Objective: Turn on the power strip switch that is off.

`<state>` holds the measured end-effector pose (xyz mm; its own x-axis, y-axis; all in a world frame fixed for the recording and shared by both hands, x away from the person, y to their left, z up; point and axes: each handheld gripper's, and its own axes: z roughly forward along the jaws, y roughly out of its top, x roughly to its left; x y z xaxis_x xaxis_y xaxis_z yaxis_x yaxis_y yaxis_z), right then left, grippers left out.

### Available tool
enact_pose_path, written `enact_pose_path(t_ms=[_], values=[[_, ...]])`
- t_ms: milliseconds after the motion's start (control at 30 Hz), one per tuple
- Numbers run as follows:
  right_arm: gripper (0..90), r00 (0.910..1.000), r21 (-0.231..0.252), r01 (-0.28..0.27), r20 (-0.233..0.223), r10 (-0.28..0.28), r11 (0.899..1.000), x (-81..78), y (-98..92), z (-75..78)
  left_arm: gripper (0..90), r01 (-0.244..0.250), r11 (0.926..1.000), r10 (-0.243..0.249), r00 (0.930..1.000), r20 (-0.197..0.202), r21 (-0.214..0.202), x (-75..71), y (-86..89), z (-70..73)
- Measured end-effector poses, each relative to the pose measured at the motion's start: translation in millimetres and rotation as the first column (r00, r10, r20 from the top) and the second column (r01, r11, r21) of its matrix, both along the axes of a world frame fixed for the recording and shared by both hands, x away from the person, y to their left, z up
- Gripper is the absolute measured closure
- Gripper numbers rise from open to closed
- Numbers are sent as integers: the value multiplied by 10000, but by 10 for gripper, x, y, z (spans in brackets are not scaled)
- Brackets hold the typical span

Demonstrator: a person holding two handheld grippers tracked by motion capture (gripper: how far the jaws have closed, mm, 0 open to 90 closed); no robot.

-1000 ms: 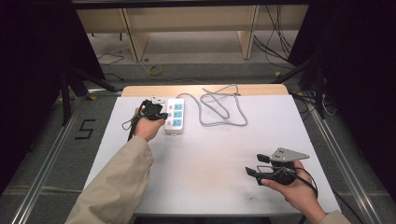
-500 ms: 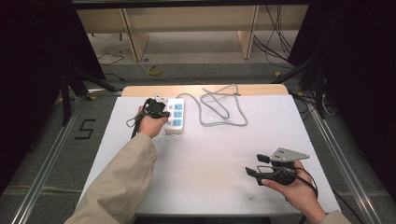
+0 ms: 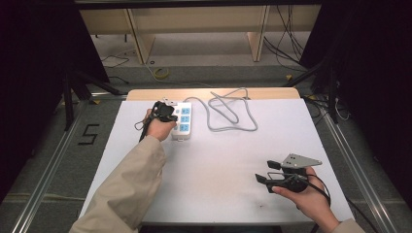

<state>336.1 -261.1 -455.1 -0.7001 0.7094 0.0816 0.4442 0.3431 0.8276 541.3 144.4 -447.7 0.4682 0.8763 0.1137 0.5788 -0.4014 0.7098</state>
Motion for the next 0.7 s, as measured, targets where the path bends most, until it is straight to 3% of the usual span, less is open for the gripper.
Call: enact_pose_path(t_ms=[700], values=[[306, 10000, 56, 0, -19, 0, 10000, 4, -7, -4, 898, 12, 10000, -12, 10000, -88, 17, 146, -15, -4]])
